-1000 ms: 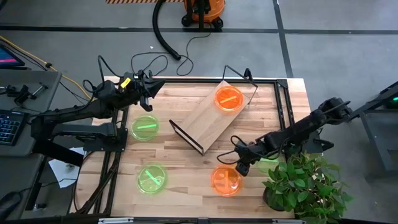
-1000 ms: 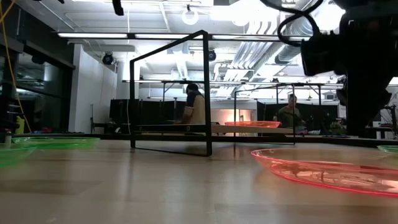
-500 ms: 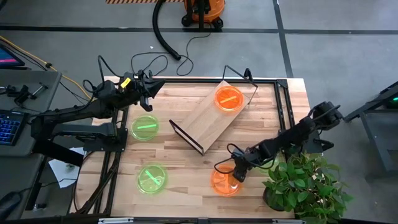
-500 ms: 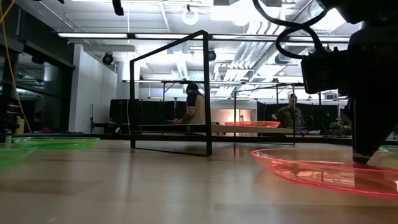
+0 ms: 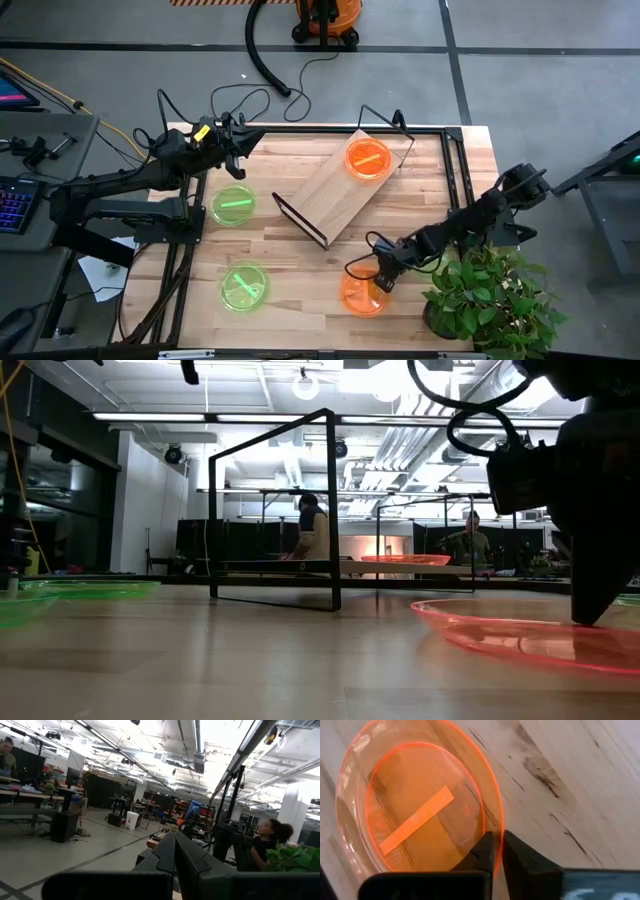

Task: Place and stack plates onto a shelf
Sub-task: Stack the orange plate on top of the orange plates on the shelf

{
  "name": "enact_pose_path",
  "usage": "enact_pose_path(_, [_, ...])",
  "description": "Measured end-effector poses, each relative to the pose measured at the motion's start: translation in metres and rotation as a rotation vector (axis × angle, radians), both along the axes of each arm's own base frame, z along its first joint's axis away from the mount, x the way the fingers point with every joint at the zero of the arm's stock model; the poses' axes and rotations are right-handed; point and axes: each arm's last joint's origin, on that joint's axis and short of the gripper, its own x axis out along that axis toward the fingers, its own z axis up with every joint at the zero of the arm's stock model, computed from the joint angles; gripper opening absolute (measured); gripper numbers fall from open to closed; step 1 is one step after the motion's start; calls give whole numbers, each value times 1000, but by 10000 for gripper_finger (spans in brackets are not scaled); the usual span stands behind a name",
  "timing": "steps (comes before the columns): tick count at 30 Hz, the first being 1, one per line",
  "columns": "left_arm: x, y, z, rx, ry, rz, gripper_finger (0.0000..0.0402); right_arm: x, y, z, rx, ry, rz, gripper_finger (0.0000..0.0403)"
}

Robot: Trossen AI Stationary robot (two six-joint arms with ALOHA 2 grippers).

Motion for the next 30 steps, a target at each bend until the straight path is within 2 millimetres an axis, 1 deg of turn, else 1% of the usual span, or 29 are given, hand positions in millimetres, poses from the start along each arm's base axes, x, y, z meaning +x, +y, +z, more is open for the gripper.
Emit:
enact_pose_path(2, [0, 0, 0, 12, 5, 5, 0, 1, -2, 0, 18, 8, 7, 12])
enact_pose_path(4, [0, 0, 0, 17, 6, 6, 0, 3, -5, 1, 44, 10, 53, 3])
enact_pose_path(9, [0, 0, 0, 17, 7, 6, 0, 8, -13, 6, 122, -9, 161, 1])
enact_pose_path(15, [0, 0, 0, 17, 6, 6, 0, 13, -28, 25, 236, -117, 317, 0])
enact_pose_path(19, [0, 0, 0, 17, 6, 6, 0, 13, -41, 42, 308, -197, 378, 0])
enact_pose_path(24, [0, 0, 0, 17, 6, 6, 0, 8, -59, 62, 315, -278, 379, 0])
enact_pose_path(30, [0, 0, 0, 17, 6, 6, 0, -3, -88, 83, 279, -358, 309, 0])
